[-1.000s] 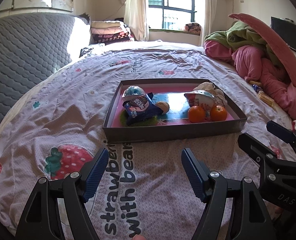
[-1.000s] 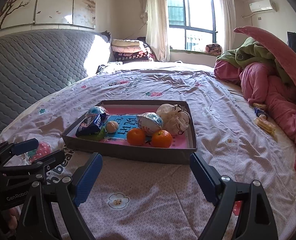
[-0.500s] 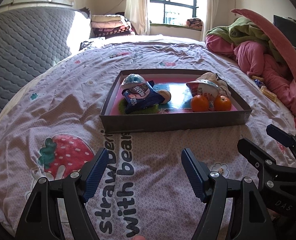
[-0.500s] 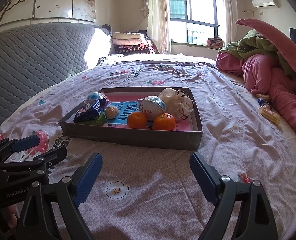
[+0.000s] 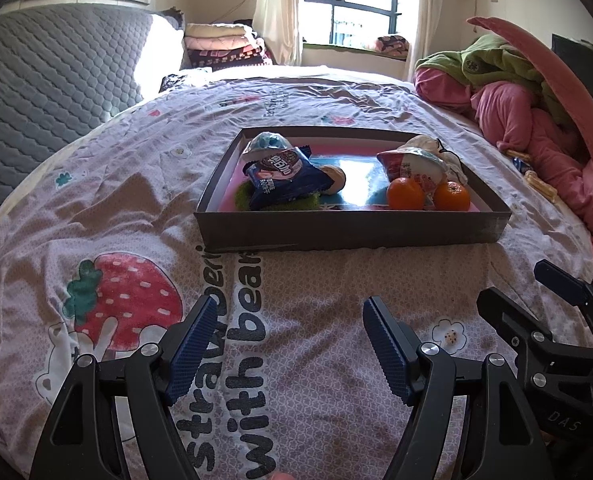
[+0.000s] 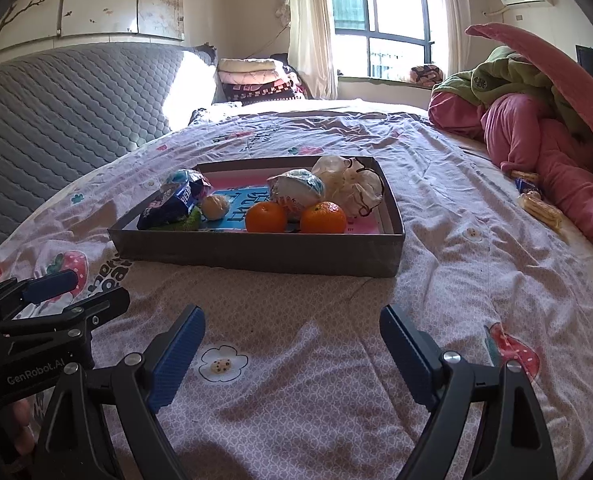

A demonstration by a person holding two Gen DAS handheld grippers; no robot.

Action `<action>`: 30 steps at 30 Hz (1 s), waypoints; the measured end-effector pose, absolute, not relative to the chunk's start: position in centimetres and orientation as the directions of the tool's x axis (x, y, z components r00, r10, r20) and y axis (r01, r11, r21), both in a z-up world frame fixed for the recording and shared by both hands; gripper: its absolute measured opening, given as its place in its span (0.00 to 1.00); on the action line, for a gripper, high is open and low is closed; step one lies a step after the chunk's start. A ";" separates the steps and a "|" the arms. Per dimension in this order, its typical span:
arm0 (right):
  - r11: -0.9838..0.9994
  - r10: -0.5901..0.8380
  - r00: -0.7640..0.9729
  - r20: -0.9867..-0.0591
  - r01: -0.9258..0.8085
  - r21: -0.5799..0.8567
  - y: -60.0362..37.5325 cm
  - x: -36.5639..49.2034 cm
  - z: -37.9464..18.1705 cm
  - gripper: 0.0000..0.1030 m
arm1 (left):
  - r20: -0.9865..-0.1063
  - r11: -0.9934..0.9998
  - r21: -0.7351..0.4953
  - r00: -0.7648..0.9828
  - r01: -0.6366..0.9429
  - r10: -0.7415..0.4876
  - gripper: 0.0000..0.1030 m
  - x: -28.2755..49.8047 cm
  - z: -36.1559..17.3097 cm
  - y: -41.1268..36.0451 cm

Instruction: Organize objects

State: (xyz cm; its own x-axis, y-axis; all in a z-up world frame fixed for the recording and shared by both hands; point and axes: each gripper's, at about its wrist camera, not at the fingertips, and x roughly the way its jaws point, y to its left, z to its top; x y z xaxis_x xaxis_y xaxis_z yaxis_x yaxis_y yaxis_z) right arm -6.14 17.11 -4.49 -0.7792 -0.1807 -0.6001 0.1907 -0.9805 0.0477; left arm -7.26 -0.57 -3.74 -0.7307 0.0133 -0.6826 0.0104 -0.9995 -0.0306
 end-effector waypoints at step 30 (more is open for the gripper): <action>-0.986 -0.169 -0.782 -0.600 0.143 0.091 17.8 -5.9 -5.8 0.86 | -0.675 -1.000 -0.031 -0.738 0.007 0.016 0.74 -7.1 -5.0 -0.3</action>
